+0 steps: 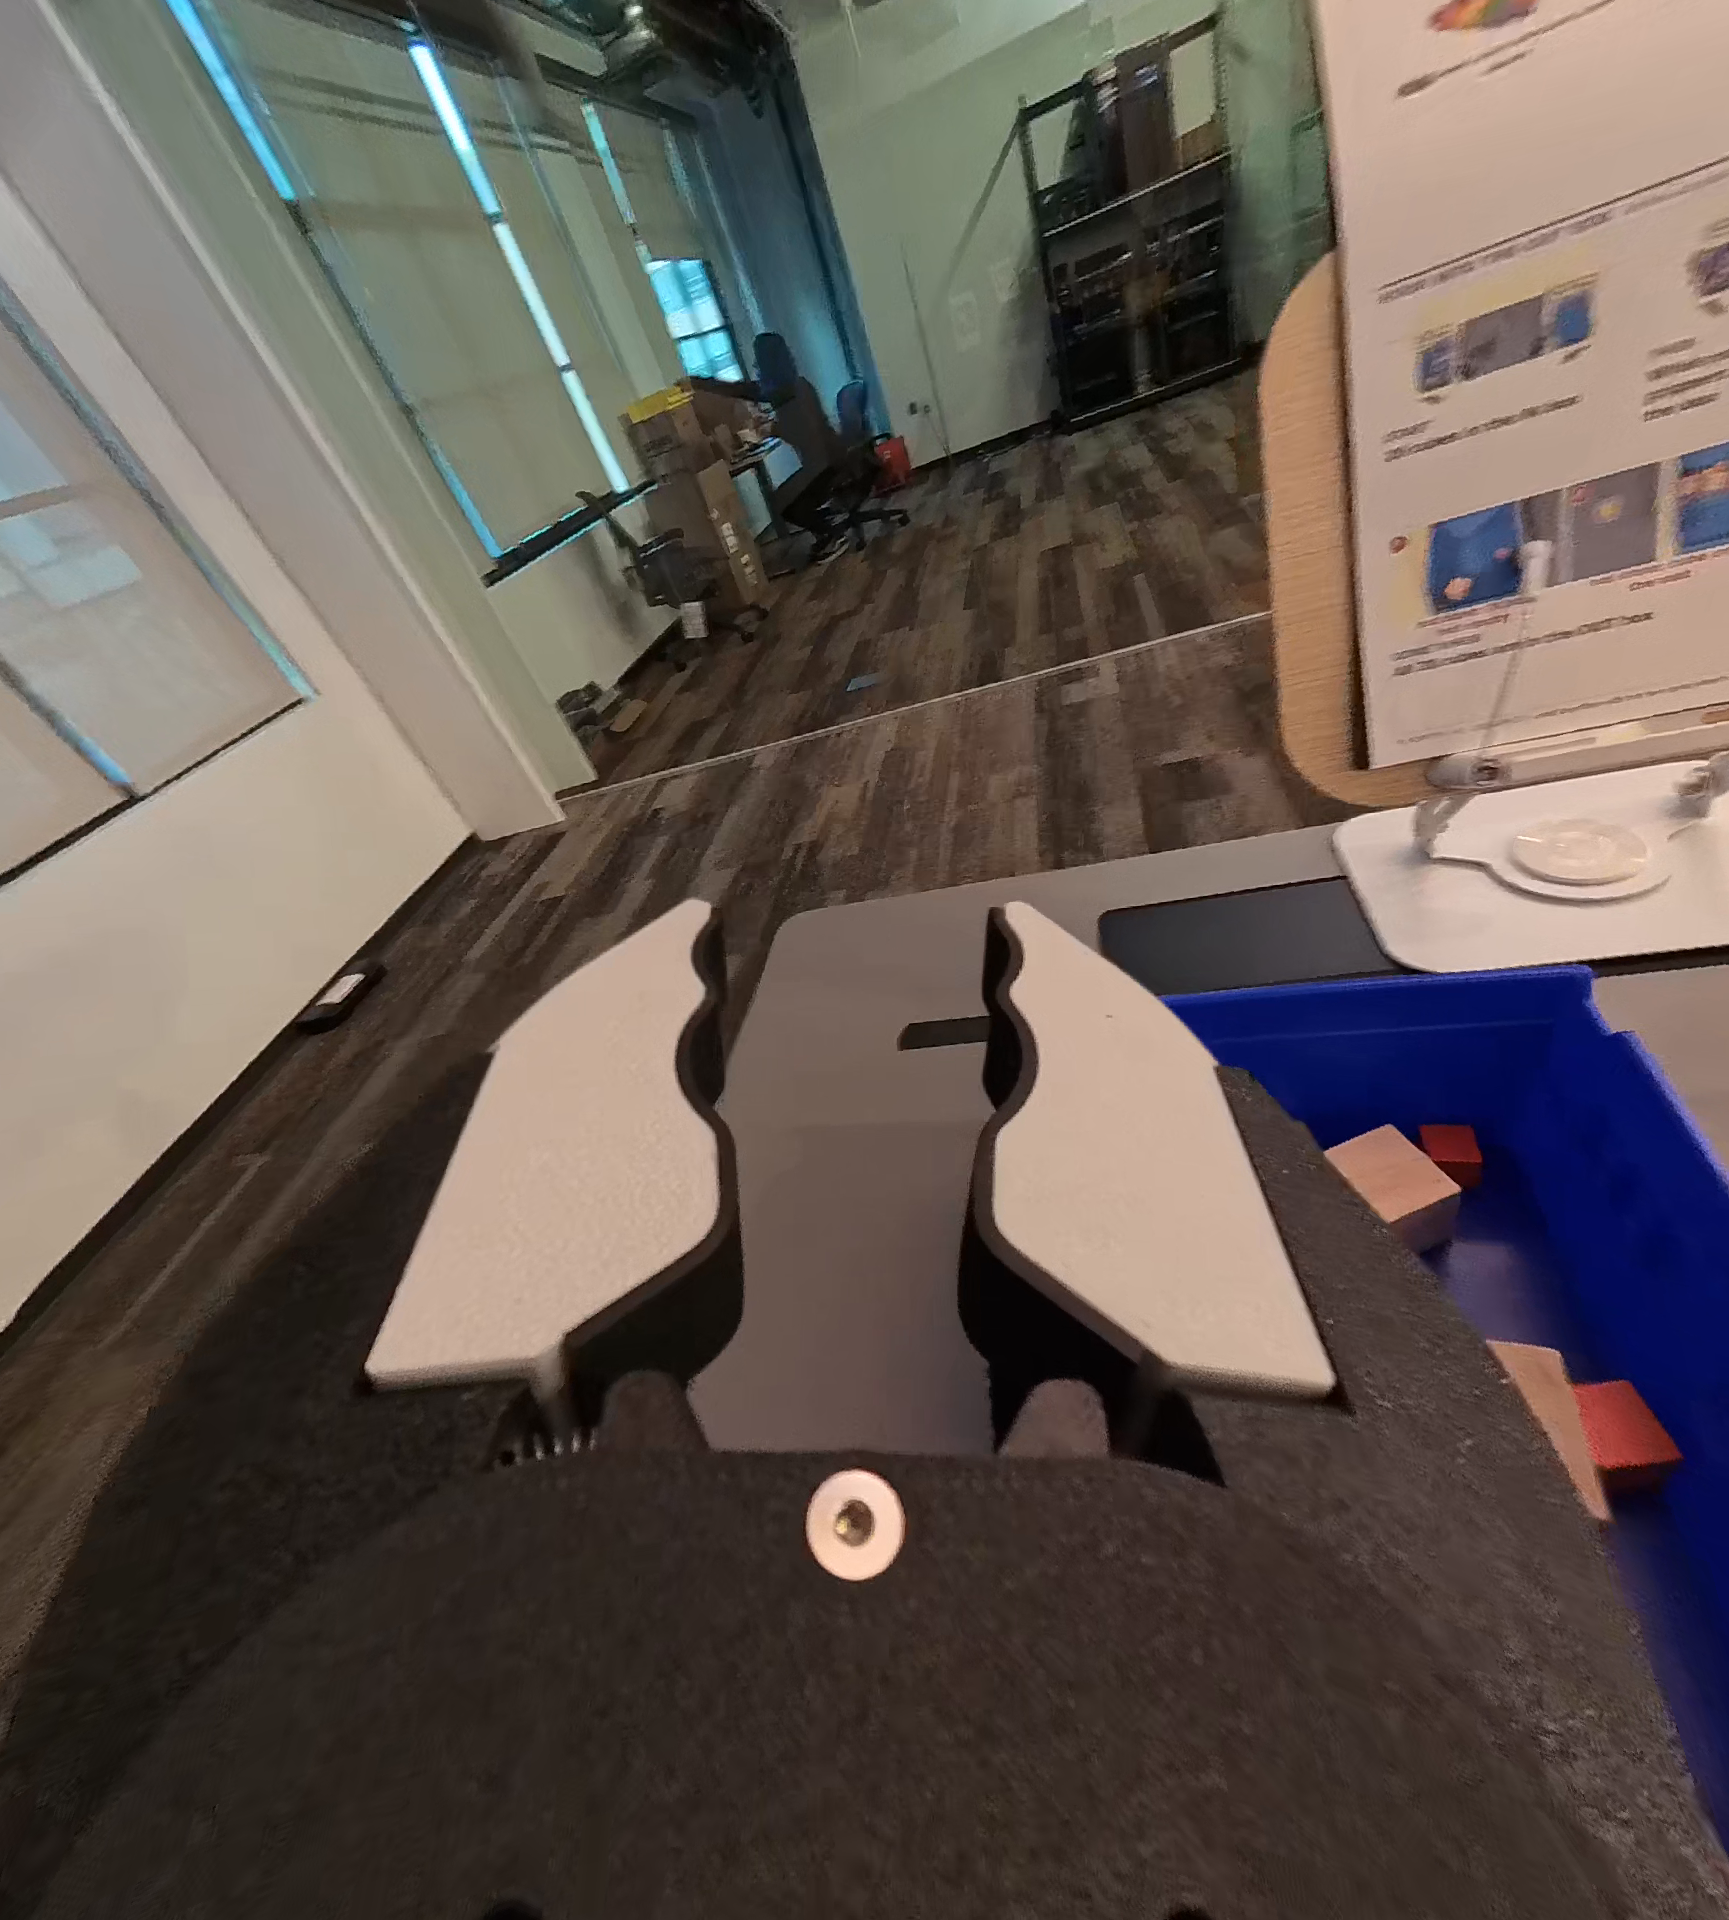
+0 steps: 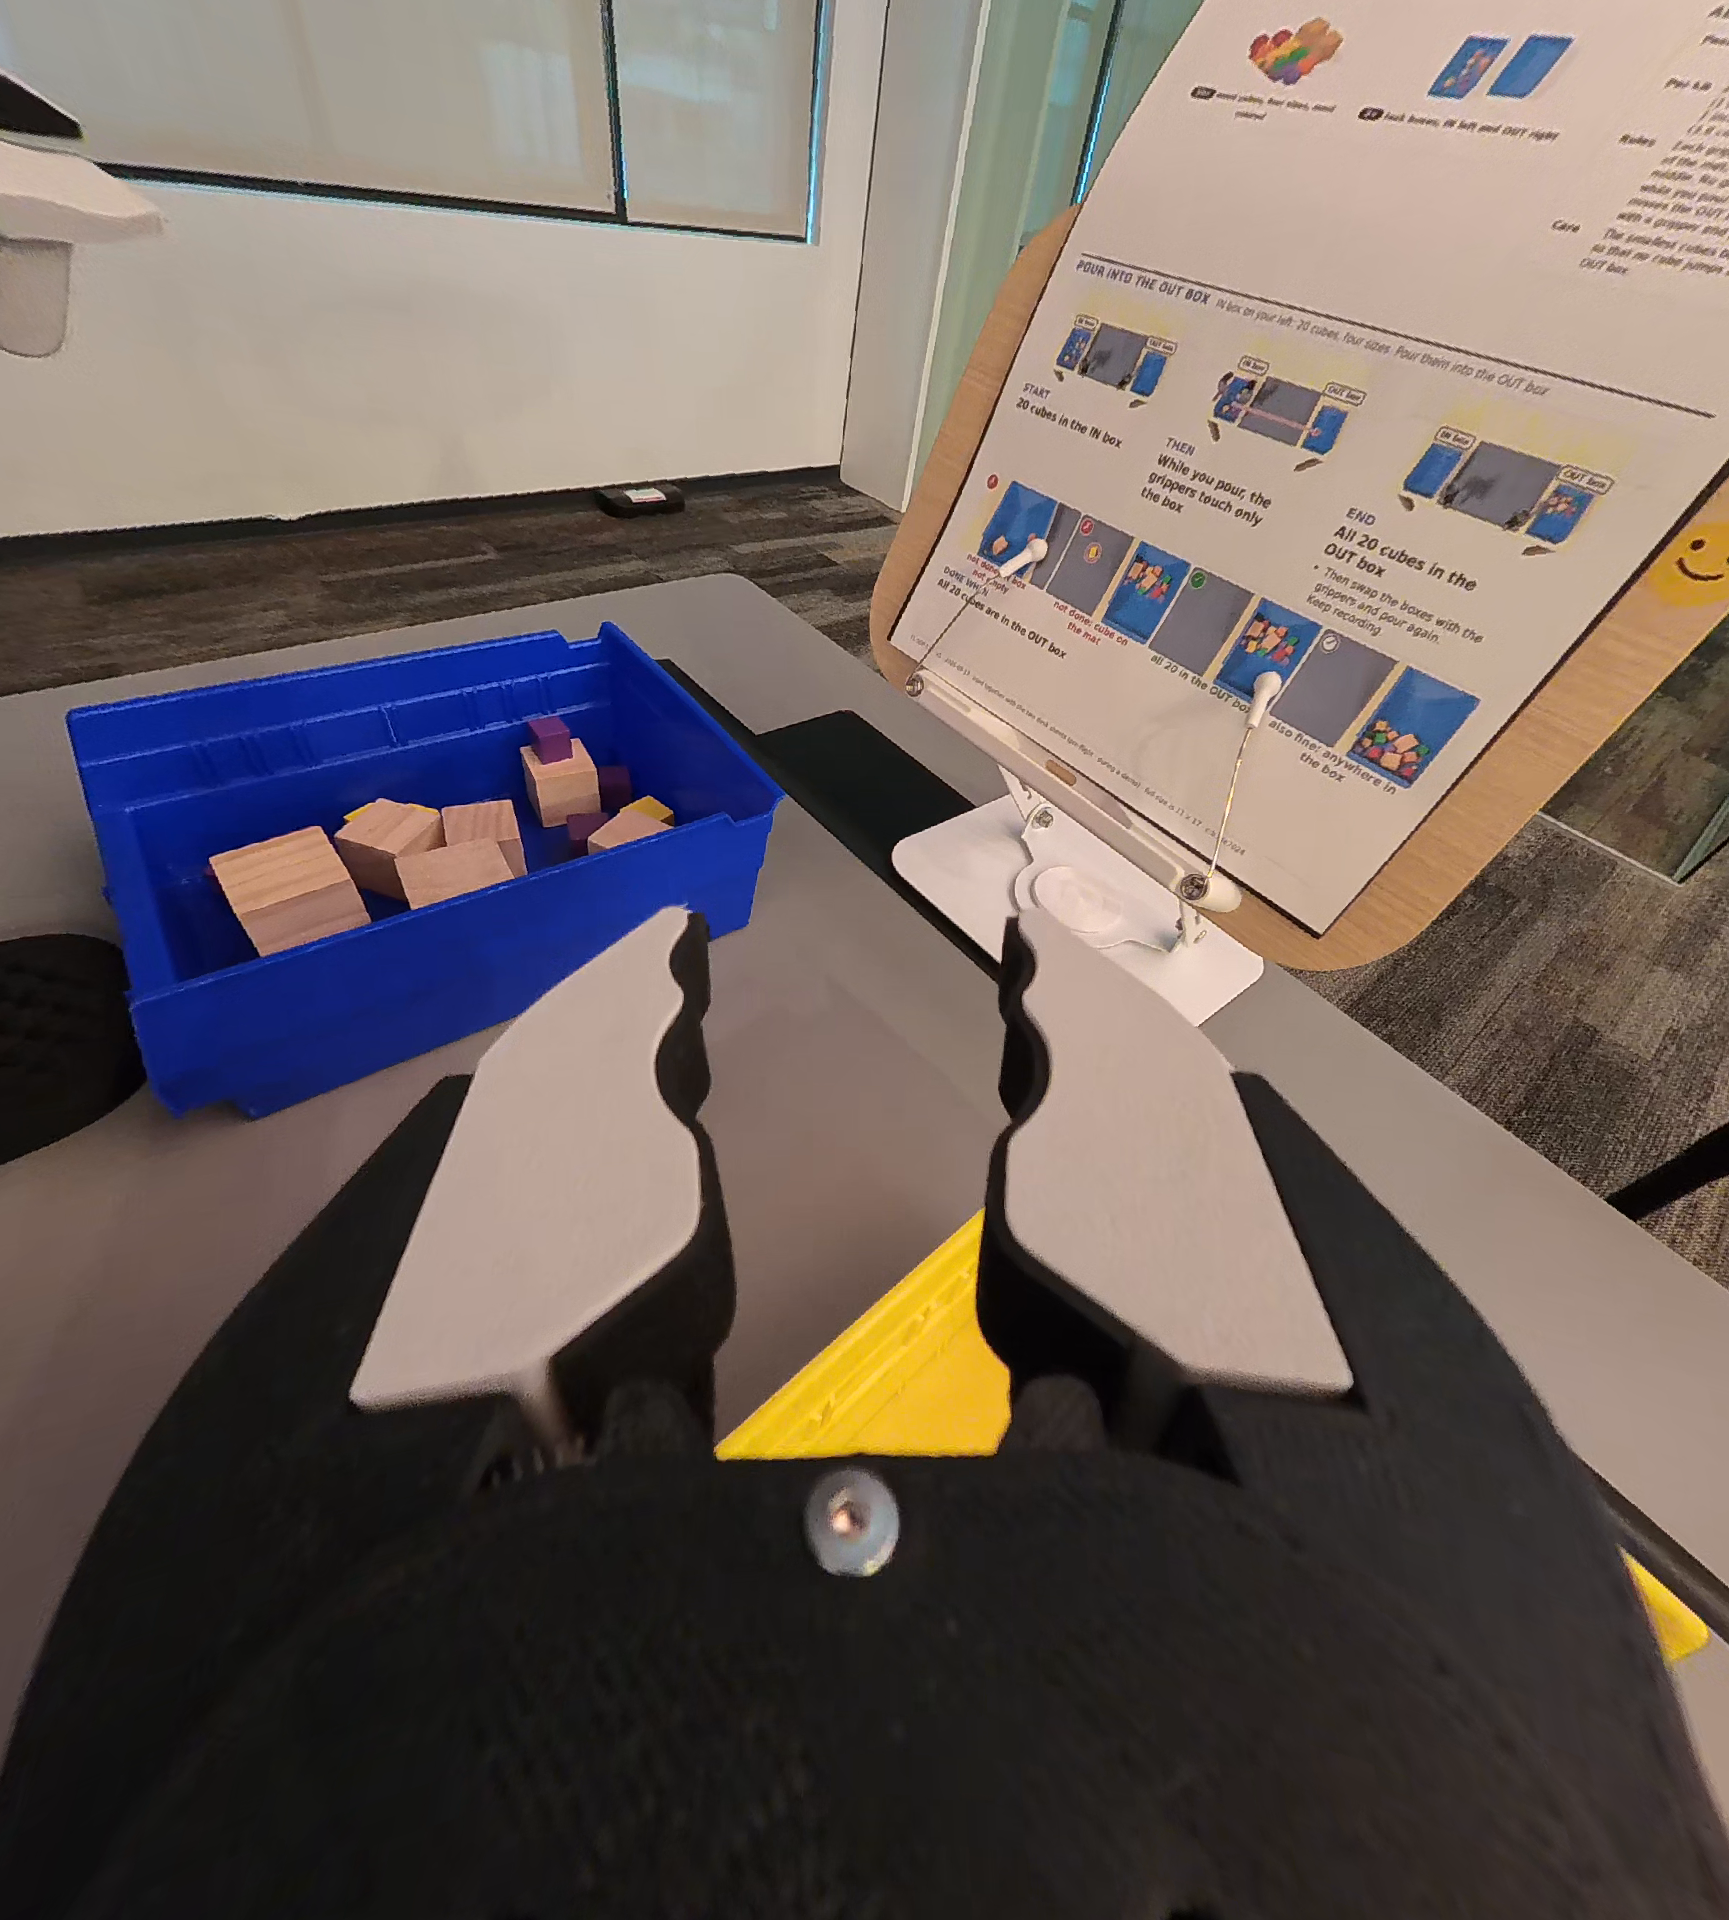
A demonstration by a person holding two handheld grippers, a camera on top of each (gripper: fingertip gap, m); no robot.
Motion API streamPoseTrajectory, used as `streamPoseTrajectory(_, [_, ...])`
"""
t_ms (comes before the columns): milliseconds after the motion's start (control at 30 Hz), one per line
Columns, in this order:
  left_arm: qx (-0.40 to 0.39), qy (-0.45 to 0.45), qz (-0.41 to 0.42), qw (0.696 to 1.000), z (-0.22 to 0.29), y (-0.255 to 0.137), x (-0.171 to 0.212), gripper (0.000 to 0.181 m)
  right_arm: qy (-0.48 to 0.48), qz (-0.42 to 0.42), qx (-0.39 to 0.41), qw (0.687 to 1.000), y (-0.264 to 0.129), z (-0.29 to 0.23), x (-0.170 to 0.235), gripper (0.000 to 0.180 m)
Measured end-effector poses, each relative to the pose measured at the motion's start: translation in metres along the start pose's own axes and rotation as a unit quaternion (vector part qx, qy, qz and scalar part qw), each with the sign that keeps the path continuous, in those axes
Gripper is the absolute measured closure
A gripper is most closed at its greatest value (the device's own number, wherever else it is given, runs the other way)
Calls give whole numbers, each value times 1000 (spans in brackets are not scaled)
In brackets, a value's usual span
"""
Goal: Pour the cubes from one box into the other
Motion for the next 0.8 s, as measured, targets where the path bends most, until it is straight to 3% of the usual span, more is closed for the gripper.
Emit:
streamPoseTrajectory(100, [96, -40, 24, 994, 5, -8, -4, 133, 4, 1, -1, 1000, -1, 2, 0, 126])
streamPoseTrajectory(200, [229, -85, 65, 967, 14, -25, -13, 134, 6, 4, 1, 1000, -3, 4, 0, 126])
streamPoseTrajectory(300, [355, -117, 107, 921, 22, -50, -23, 134, 10, 4, 1, 1000, -3, 7, 1, 126])
streamPoseTrajectory(467, [553, -124, 166, 807, 38, -101, -36, 134, 17, -4, -5, 1000, 0, 10, 5, 125])
streamPoseTrajectory(633, [629, -115, 201, 742, 46, -128, -44, 134, 19, -6, -7, 1000, 2, 11, 7, 124])
streamPoseTrajectory(800, [633, -96, 194, 743, 52, -132, -43, 134, 19, -3, -7, 1000, 0, 13, 6, 124])
Point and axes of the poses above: each gripper's, where its closed fingertips meet, y out along the fingers, x out of its underside, z = x × y across the jaws, the point moved 5 cm from there along -y, back along the fingers, and after that the axes turned 2 degrees about x, right-handed, at the moved point
